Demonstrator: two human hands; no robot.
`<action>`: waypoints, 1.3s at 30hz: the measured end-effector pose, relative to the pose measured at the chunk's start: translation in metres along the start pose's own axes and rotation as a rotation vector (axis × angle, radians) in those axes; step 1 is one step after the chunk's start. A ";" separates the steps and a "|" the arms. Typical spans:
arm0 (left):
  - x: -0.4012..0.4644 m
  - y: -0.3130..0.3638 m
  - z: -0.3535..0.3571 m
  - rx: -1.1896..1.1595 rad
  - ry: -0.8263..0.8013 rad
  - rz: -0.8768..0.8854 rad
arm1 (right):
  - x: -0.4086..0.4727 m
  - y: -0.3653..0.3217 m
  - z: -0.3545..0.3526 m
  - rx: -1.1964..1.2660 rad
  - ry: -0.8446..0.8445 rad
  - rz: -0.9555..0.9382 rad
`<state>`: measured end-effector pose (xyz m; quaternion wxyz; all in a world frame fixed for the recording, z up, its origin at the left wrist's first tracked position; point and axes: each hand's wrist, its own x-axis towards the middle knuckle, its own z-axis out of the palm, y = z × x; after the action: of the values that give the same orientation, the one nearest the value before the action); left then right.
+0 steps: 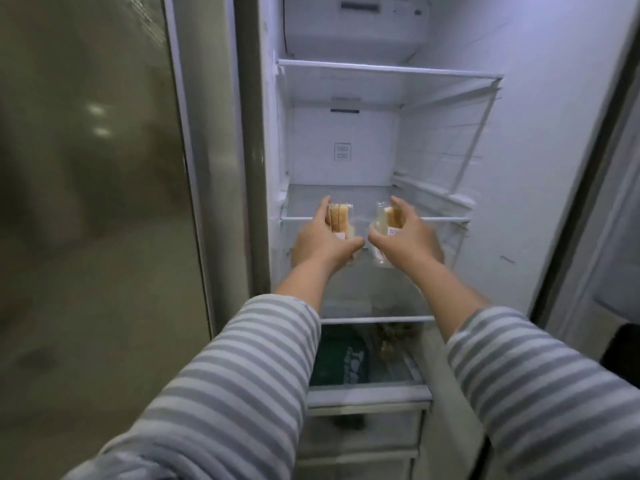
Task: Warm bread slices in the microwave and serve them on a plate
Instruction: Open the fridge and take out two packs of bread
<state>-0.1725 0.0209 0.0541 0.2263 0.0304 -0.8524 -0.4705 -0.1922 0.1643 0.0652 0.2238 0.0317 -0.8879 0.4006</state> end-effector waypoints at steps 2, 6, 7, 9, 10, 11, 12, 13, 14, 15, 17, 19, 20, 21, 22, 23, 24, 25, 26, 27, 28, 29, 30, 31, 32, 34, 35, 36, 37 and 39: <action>-0.038 -0.006 -0.001 -0.007 -0.023 -0.027 | -0.040 0.006 -0.004 -0.008 -0.009 0.002; -0.104 -0.019 -0.012 -0.036 -0.059 -0.081 | -0.110 0.018 -0.014 -0.040 -0.039 0.046; -0.120 -0.021 -0.016 -0.025 -0.064 -0.093 | -0.125 0.020 -0.017 -0.053 -0.051 0.057; -0.148 -0.022 -0.024 0.016 -0.065 -0.111 | -0.151 0.024 -0.023 -0.058 -0.075 0.074; -0.162 -0.022 -0.029 0.034 -0.064 -0.118 | -0.164 0.025 -0.026 -0.060 -0.090 0.078; -0.175 -0.022 -0.033 0.047 -0.062 -0.124 | -0.176 0.026 -0.028 -0.062 -0.105 0.077; -0.188 -0.022 -0.037 0.054 -0.058 -0.132 | -0.188 0.026 -0.029 -0.063 -0.118 0.071; -0.201 -0.022 -0.042 0.056 -0.051 -0.143 | -0.201 0.027 -0.031 -0.054 -0.130 0.061; -0.214 -0.023 -0.046 0.055 -0.043 -0.157 | -0.214 0.027 -0.033 -0.039 -0.145 0.049; -0.229 -0.024 -0.050 0.055 -0.036 -0.172 | -0.227 0.027 -0.035 -0.025 -0.161 0.037; -0.260 -0.027 -0.058 0.089 -0.028 -0.204 | -0.254 0.029 -0.037 -0.031 -0.201 0.017; -0.294 -0.033 -0.064 0.148 -0.001 -0.256 | -0.282 0.031 -0.038 -0.065 -0.254 0.010; -0.310 -0.037 -0.068 0.164 0.020 -0.290 | -0.296 0.031 -0.038 -0.074 -0.281 0.011; -0.326 -0.042 -0.073 0.167 0.041 -0.324 | -0.308 0.030 -0.036 -0.075 -0.306 0.010; -0.342 -0.048 -0.078 0.166 0.061 -0.356 | -0.321 0.029 -0.034 -0.069 -0.332 0.006; -0.358 -0.053 -0.084 0.171 0.080 -0.385 | -0.334 0.026 -0.032 -0.065 -0.360 0.000; -0.373 -0.059 -0.091 0.183 0.097 -0.411 | -0.346 0.022 -0.028 -0.067 -0.388 -0.008; -0.387 -0.064 -0.099 0.198 0.114 -0.435 | -0.358 0.018 -0.024 -0.070 -0.418 -0.019; -0.401 -0.070 -0.109 0.213 0.131 -0.454 | -0.370 0.012 -0.019 -0.064 -0.448 -0.032; -0.414 -0.076 -0.119 0.226 0.150 -0.474 | -0.381 0.005 -0.014 -0.049 -0.476 -0.049; -0.425 -0.083 -0.130 0.237 0.169 -0.496 | -0.392 -0.003 -0.009 -0.030 -0.504 -0.071; -0.436 -0.089 -0.142 0.246 0.193 -0.519 | -0.402 -0.011 -0.003 -0.014 -0.534 -0.095; -0.445 -0.094 -0.155 0.251 0.220 -0.540 | -0.411 -0.021 0.002 -0.001 -0.563 -0.120; -0.454 -0.100 -0.169 0.255 0.250 -0.559 | -0.420 -0.031 0.009 0.010 -0.588 -0.146; -0.461 -0.106 -0.182 0.262 0.278 -0.576 | -0.429 -0.041 0.014 0.022 -0.610 -0.170; -0.473 -0.115 -0.210 0.290 0.320 -0.603 | -0.446 -0.064 0.028 0.026 -0.649 -0.217; -0.479 -0.120 -0.225 0.303 0.342 -0.611 | -0.455 -0.076 0.036 0.023 -0.667 -0.237; -0.483 -0.125 -0.240 0.315 0.363 -0.616 | -0.463 -0.089 0.044 0.024 -0.681 -0.254; -0.487 -0.130 -0.256 0.328 0.387 -0.623 | -0.470 -0.102 0.053 0.027 -0.693 -0.267; -0.492 -0.142 -0.291 0.352 0.432 -0.636 | -0.484 -0.132 0.074 0.041 -0.713 -0.297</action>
<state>0.3661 -0.1567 -0.1051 0.2346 0.4281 -0.8008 -0.3469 0.2457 -0.0387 -0.0902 -0.0438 0.3018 -0.8875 0.3454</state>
